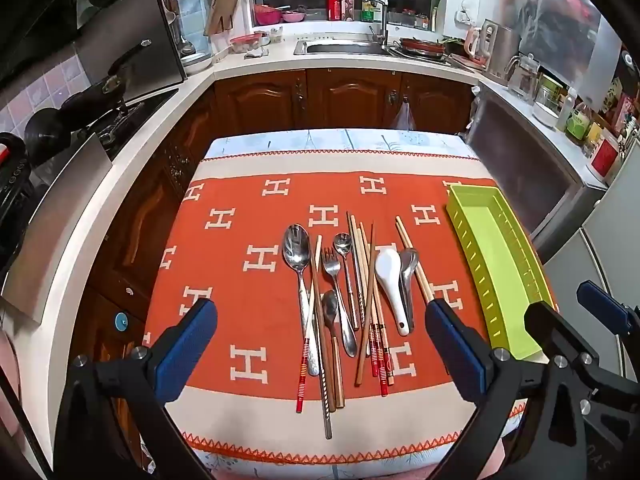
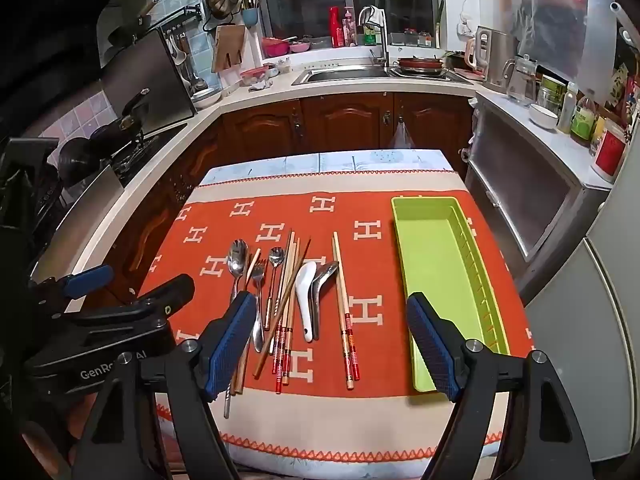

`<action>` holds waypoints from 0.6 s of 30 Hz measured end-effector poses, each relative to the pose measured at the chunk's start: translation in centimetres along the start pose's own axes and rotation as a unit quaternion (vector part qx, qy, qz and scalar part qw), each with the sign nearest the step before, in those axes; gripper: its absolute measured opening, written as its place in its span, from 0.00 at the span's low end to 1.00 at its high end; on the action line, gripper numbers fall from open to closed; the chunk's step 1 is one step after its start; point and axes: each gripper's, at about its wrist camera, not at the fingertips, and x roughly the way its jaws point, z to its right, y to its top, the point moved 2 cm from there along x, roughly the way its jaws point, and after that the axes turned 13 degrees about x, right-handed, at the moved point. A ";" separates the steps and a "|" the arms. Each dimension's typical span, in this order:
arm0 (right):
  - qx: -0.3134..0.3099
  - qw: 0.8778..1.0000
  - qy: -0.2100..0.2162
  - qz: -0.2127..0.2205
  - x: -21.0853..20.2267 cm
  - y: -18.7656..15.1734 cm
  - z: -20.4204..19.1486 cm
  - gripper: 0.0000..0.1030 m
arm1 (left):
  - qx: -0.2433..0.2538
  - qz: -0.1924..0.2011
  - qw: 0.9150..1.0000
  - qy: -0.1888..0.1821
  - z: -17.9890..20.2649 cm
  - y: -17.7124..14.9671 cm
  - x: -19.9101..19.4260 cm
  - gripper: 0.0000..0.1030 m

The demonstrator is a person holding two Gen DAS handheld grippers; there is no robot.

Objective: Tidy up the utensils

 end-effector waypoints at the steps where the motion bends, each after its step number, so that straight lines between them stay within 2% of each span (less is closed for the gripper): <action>1: -0.001 1.000 0.000 0.001 0.0 0.0 0.0 0.76 | 0.000 0.000 1.000 -0.001 0.0 0.0 0.0 0.99; 18: 0.002 1.000 0.002 -0.013 1.0 -0.3 -0.4 0.76 | 0.000 -0.007 1.000 -0.009 0.4 -0.1 0.9 0.96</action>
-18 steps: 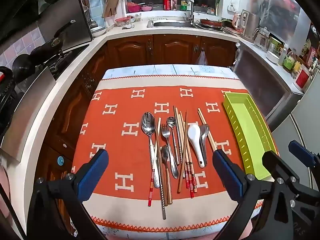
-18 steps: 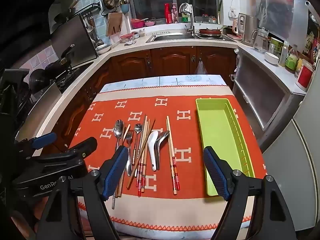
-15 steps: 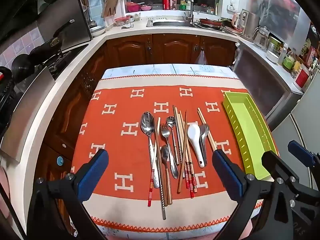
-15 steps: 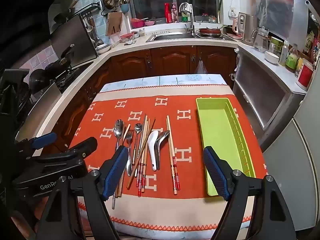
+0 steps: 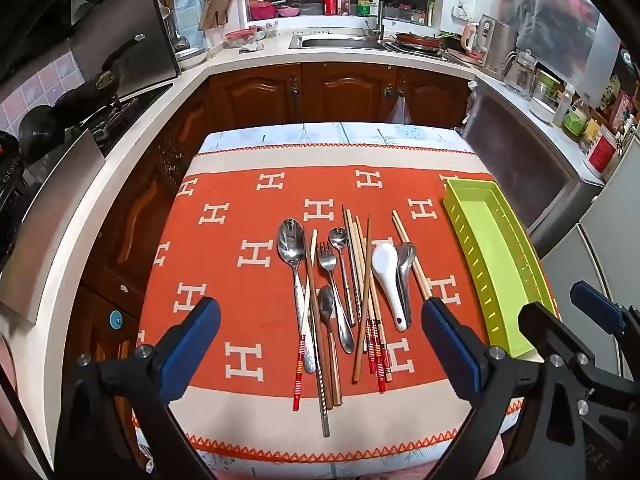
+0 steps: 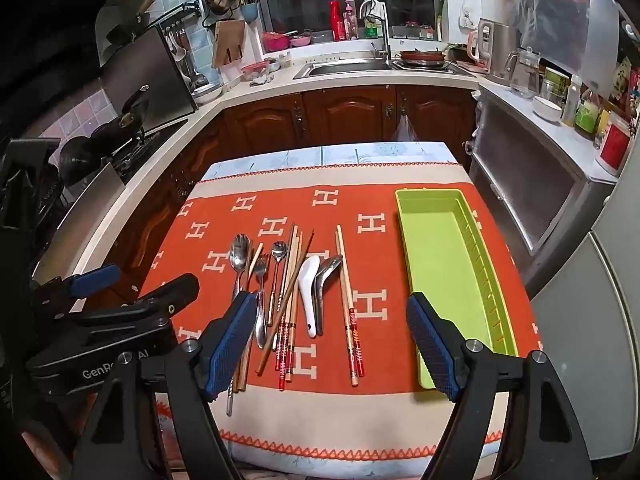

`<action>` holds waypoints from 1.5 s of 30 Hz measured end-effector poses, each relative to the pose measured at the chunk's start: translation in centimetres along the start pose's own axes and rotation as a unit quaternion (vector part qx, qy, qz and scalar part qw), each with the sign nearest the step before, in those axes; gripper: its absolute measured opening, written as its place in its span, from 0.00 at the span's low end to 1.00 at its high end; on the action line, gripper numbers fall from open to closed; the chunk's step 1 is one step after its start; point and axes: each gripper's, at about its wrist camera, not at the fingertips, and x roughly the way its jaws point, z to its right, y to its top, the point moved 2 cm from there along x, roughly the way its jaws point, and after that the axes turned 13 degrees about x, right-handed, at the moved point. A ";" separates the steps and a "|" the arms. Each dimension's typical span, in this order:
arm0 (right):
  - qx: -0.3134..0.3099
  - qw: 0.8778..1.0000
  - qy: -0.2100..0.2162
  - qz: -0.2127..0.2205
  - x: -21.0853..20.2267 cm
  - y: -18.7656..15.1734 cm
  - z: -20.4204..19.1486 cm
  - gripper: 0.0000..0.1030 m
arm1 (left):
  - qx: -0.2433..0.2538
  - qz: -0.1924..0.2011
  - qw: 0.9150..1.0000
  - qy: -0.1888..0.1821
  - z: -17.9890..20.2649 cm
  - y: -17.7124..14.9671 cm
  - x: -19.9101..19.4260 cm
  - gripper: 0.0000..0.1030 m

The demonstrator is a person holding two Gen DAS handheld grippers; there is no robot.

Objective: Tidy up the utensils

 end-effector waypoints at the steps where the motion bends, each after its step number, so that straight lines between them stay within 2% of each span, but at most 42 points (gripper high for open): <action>1: 0.000 1.000 0.001 -0.001 0.2 -0.1 0.0 0.76 | 0.000 0.000 1.000 0.000 0.1 0.0 0.0 0.96; 13: 0.001 1.000 0.009 -0.005 0.3 -0.2 0.0 0.76 | -0.003 -0.001 1.000 0.010 0.7 -0.3 0.3 0.96; 26: -0.001 1.000 0.013 -0.005 0.2 -0.2 0.0 0.76 | -0.010 -0.010 1.000 -0.014 -0.7 -0.1 -0.9 0.96; 27: -0.001 1.000 0.014 -0.006 0.3 -0.2 0.0 0.76 | -0.012 -0.012 1.000 -0.014 -0.6 -0.3 0.1 0.96; 45: -0.001 1.000 0.022 -0.017 0.7 -0.1 -0.1 0.76 | -0.023 -0.007 0.999 -0.023 -0.6 0.0 0.9 0.96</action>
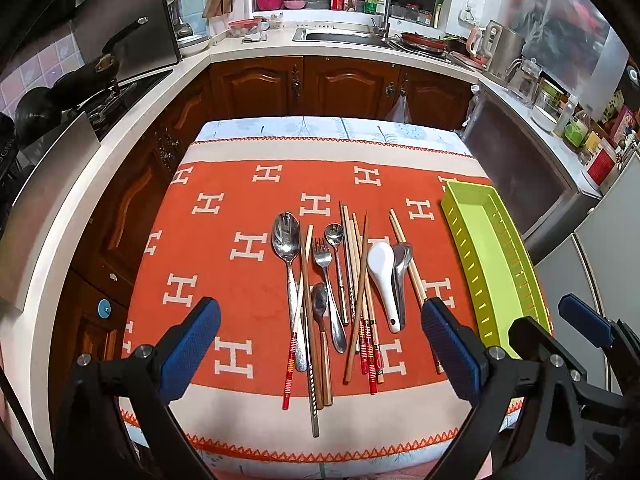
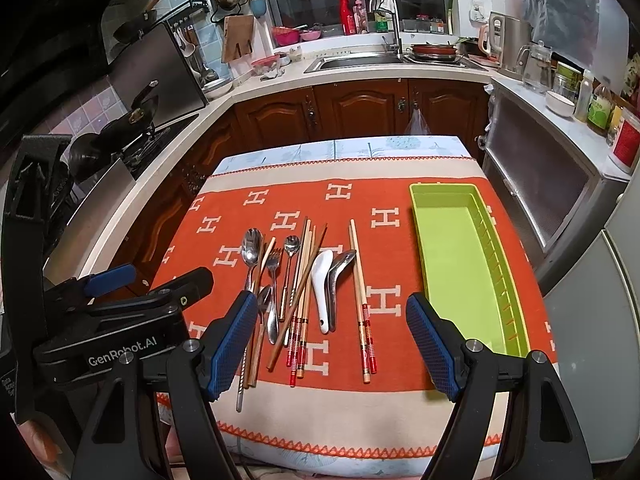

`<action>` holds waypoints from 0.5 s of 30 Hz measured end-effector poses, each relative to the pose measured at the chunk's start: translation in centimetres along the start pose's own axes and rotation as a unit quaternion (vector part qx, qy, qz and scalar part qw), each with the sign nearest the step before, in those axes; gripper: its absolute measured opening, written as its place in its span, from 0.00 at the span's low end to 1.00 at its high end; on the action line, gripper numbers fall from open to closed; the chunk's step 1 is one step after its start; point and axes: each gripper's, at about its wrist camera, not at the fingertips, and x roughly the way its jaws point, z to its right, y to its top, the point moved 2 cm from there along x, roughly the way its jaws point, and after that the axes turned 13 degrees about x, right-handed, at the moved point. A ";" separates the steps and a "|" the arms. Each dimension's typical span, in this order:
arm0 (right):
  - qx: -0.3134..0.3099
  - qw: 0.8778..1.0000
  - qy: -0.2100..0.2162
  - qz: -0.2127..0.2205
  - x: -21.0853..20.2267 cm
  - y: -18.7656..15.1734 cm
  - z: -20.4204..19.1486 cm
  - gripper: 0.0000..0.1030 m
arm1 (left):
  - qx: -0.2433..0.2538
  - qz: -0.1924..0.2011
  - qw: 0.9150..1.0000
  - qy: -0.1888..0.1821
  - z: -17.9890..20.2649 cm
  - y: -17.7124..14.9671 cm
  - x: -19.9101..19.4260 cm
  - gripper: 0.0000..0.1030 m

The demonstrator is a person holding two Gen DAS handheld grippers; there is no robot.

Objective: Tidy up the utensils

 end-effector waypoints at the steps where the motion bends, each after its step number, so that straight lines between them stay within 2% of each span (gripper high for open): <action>1: 0.001 1.000 0.000 -0.001 0.1 0.1 0.0 0.76 | -0.001 -0.001 1.000 -0.003 -0.1 0.0 0.1 0.96; 5: 0.003 1.000 0.002 -0.006 0.6 0.0 0.0 0.76 | -0.002 -0.008 1.000 -0.014 -0.1 0.0 0.5 0.95; 7: 0.006 1.000 0.003 -0.011 0.9 0.0 0.2 0.76 | 0.005 -0.005 1.000 -0.017 0.0 0.0 0.6 0.92; 15: 0.007 1.000 0.003 -0.016 1.6 0.0 0.2 0.76 | 0.011 0.005 1.000 -0.020 0.0 0.2 0.8 0.92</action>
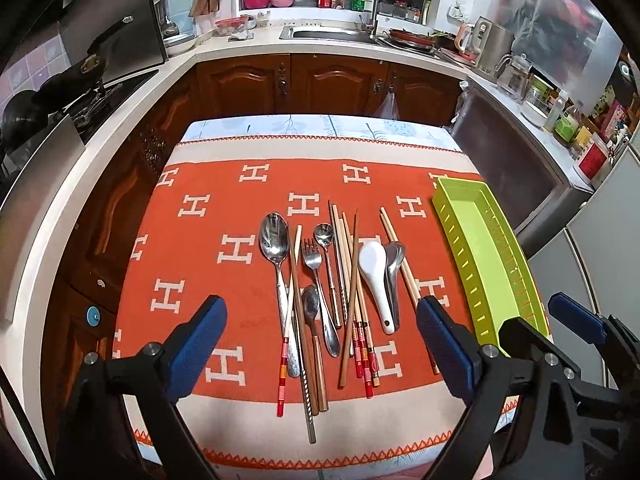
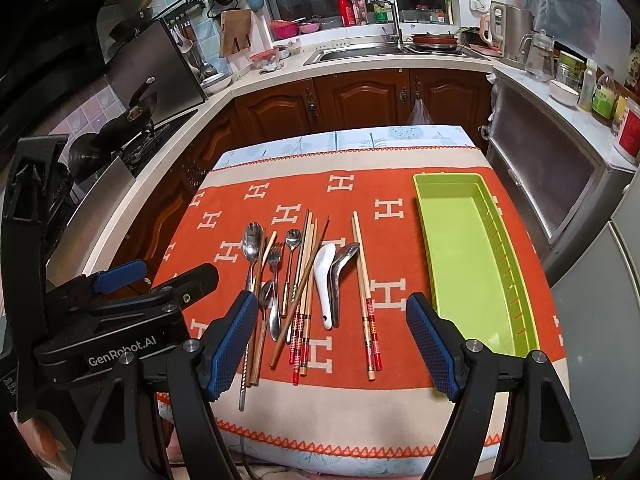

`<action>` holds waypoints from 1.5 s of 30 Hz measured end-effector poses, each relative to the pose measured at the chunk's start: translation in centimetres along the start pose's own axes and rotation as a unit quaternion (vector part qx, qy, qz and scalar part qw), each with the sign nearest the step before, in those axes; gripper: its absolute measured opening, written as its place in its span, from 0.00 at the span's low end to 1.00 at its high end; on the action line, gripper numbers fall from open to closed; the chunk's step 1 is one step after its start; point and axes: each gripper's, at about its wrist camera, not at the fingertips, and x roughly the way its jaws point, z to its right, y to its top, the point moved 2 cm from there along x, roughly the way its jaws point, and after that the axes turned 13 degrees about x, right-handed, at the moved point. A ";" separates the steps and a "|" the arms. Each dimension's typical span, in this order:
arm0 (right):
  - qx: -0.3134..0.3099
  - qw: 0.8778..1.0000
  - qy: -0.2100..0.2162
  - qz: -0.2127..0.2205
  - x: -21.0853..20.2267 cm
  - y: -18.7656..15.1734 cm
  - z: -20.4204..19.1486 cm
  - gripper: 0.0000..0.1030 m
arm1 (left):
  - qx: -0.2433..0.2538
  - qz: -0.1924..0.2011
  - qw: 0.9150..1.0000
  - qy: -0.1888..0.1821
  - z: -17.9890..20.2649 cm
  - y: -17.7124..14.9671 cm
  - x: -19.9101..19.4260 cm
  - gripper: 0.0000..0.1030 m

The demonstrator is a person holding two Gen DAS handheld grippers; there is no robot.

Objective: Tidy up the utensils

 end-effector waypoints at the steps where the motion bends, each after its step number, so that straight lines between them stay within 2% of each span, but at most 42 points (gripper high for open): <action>1: 0.001 1.000 0.000 0.000 -0.1 0.0 0.0 0.76 | 0.000 0.002 1.000 0.000 -0.1 0.0 0.0 0.92; 7: -0.001 1.000 0.004 -0.005 0.8 0.3 -0.1 0.76 | 0.002 0.009 1.000 -0.007 -0.4 0.2 0.3 0.92; 10: -0.001 1.000 0.007 -0.012 1.3 0.5 -0.2 0.76 | 0.009 -0.012 1.000 -0.020 -0.5 0.3 1.1 0.92; 13: 0.000 1.000 0.009 -0.018 2.1 0.9 -0.2 0.75 | 0.014 -0.038 0.999 -0.013 -0.9 0.3 2.1 0.92; 19: 0.034 0.999 0.005 -0.028 3.8 2.4 1.4 0.75 | -0.028 -0.060 0.996 -0.053 -4.1 0.1 4.2 0.92; 23: 0.047 0.998 -0.015 -0.033 5.3 3.6 2.9 0.74 | -0.035 -0.069 0.997 -0.031 -6.0 -0.1 5.7 0.92; 26: 0.041 0.998 -0.021 -0.041 6.7 4.3 3.3 0.74 | -0.040 -0.074 0.996 -0.029 -7.5 -0.3 7.0 0.91; 29: 0.024 0.998 -0.023 -0.045 8.0 4.7 2.9 0.74 | -0.050 -0.083 0.994 -0.044 -8.6 -0.4 8.3 0.78; 31: 0.010 0.998 -0.025 -0.049 9.1 4.7 2.3 0.73 | -0.057 -0.097 0.992 -0.063 -9.1 -0.6 9.6 0.59; 32: 0.004 0.998 -0.023 -0.053 9.7 4.6 2.0 0.72 | -0.062 -0.104 0.990 -0.073 -9.3 -0.8 10.3 0.55; 34: -0.005 0.998 -0.021 -0.065 10.9 4.2 1.3 0.68 | -0.071 -0.113 0.987 -0.091 -9.6 -1.1 11.5 0.37; 37: -0.013 0.996 -0.014 -0.090 13.0 3.8 0.7 0.60 | -0.064 -0.124 0.985 -0.104 -9.2 -1.5 12.8 0.22; 40: -0.013 0.994 -0.015 -0.107 15.2 3.3 0.5 0.56 | -0.055 -0.124 0.983 -0.122 -8.5 -1.6 13.7 0.20; 45: 0.013 0.989 -0.017 -0.147 18.9 2.5 1.7 0.36 | -0.051 -0.121 0.979 -0.157 -7.2 -0.9 14.9 0.12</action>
